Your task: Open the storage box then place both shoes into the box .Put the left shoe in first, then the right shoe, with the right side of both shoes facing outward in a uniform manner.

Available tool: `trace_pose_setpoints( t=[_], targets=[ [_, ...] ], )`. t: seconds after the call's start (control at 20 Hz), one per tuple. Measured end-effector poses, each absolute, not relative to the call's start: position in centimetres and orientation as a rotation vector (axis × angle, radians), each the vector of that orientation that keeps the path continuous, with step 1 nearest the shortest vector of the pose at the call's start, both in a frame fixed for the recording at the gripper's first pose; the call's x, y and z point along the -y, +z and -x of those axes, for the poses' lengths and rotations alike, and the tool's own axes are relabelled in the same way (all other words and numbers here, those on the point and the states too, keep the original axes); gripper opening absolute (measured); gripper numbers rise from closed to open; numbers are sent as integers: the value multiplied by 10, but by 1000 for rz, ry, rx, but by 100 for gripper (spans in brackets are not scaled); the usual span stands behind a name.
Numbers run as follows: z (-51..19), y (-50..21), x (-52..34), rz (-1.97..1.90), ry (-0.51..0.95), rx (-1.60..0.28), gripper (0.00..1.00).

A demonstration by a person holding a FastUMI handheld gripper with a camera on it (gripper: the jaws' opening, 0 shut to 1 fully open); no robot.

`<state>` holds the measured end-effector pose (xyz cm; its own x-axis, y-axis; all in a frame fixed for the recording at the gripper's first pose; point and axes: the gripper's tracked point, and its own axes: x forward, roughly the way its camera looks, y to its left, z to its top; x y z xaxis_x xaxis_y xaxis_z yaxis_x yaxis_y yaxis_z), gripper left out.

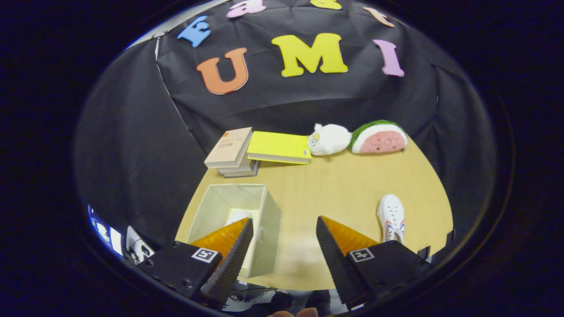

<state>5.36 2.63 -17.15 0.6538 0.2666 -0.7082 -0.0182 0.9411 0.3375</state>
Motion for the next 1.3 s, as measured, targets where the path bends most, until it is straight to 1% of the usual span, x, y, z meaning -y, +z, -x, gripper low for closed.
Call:
trace_pose_setpoints(
  t=[0.15, 0.35, 0.55, 0.75, 0.95, 1.05, 1.3],
  targets=[
    [-44, -203, 42, -304, 107, -887, 93],
    [-28, -261, 130, -305, 21, -1013, 93],
    [-28, -333, 184, -278, -15, -1148, 94],
    [-23, -398, 196, -287, 3, -1266, 94],
    [-38, -438, 199, -333, 51, -1350, 94],
    [-49, -451, 201, -335, 69, -1385, 93],
    [-58, -457, 195, -334, 148, -1424, 88]
  ],
)
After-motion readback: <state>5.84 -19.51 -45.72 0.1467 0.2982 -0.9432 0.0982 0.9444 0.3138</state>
